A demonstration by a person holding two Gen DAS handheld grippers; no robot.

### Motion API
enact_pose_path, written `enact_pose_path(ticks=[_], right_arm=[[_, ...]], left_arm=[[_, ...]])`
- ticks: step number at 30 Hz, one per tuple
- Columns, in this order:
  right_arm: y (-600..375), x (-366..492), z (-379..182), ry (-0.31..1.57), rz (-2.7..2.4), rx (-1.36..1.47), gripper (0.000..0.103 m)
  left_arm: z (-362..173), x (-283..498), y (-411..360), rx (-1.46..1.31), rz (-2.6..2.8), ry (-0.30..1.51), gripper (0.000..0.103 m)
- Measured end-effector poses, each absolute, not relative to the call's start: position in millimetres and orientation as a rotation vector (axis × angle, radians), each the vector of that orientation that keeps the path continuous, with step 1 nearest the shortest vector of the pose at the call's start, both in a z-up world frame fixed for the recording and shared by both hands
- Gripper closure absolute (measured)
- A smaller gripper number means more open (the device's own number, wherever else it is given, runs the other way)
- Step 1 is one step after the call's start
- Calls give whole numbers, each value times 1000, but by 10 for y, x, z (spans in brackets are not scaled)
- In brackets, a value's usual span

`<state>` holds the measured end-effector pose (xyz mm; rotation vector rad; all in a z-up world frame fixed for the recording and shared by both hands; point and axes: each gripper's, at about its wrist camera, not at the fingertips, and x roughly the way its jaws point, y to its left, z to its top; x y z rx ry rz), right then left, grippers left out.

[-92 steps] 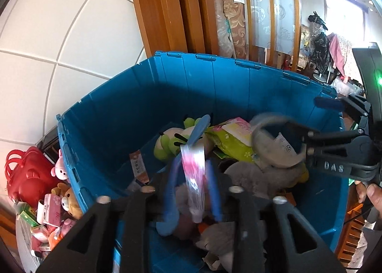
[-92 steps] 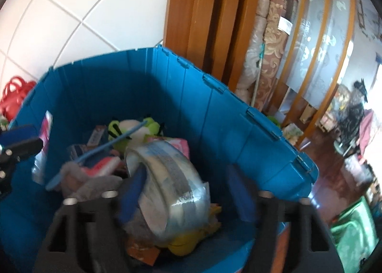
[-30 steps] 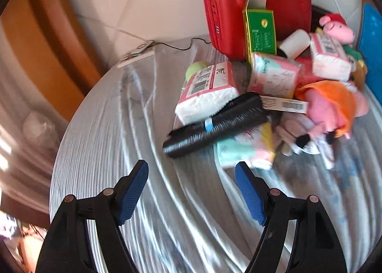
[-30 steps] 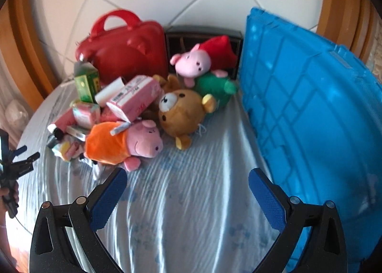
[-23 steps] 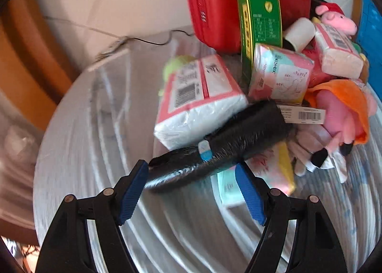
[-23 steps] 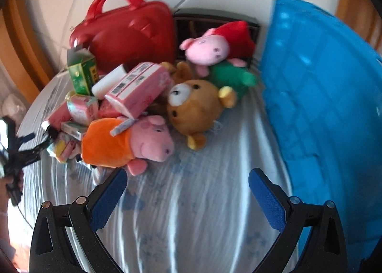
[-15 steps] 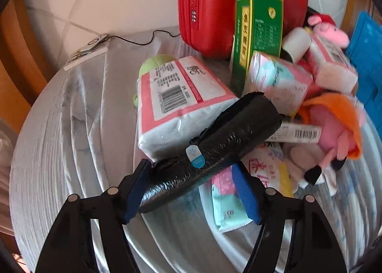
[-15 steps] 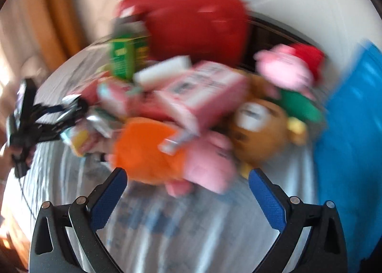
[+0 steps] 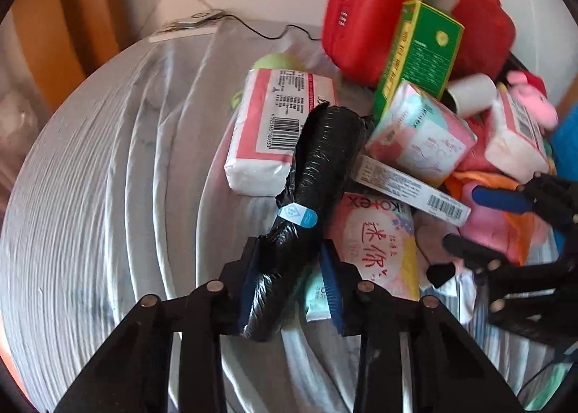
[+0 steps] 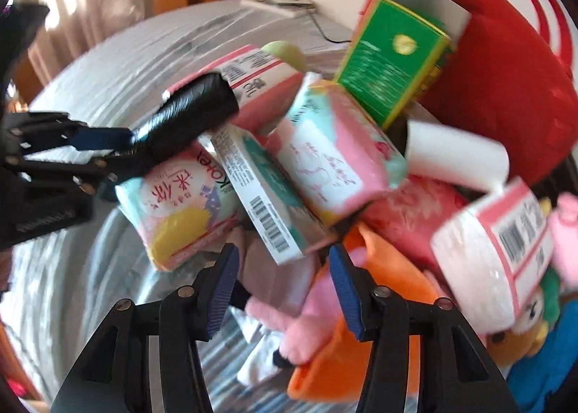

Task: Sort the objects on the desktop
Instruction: 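Grasp the black bag roll with left gripper while right grasps white medicine box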

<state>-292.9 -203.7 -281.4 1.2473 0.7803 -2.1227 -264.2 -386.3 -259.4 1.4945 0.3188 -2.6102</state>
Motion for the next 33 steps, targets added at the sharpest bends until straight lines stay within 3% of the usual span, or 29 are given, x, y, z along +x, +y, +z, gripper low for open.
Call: enact_pose_path(ticks=[6,9,18,26,27,28,33], right_arm=[[-2259,-3012,-2989,890,-2092,1205,52],[-2284,-3061,-3045,893,-2105,1223,68],[-1924,-2777,-2418,637,-2142,1154,85],[-1546,-2365,-1767,473,-2233,1054,85],[-1516,-2361,-1711,459,-2243,1042,85],[-1465,-2292,-1639,447,-2257,1027,85],[-1094,-1970,-1406,408,-2332,998,85]], left_arm=[[-2623,-2780,-3803,1443,-2615,282,70],[-2601,-2757,-3742,1432,-2593,276,72],[-2313,-2352,-3484,1364,-2575,302,76],[-1744,-1970,-3172,1222,-2676,263,83],[-1687,-1931,-3134,1207,-2690,258,85],[-1618,-1877,-3081,1191,-2705,251,98],[-1428,-1686,-2872,1155,-2726,198,99]])
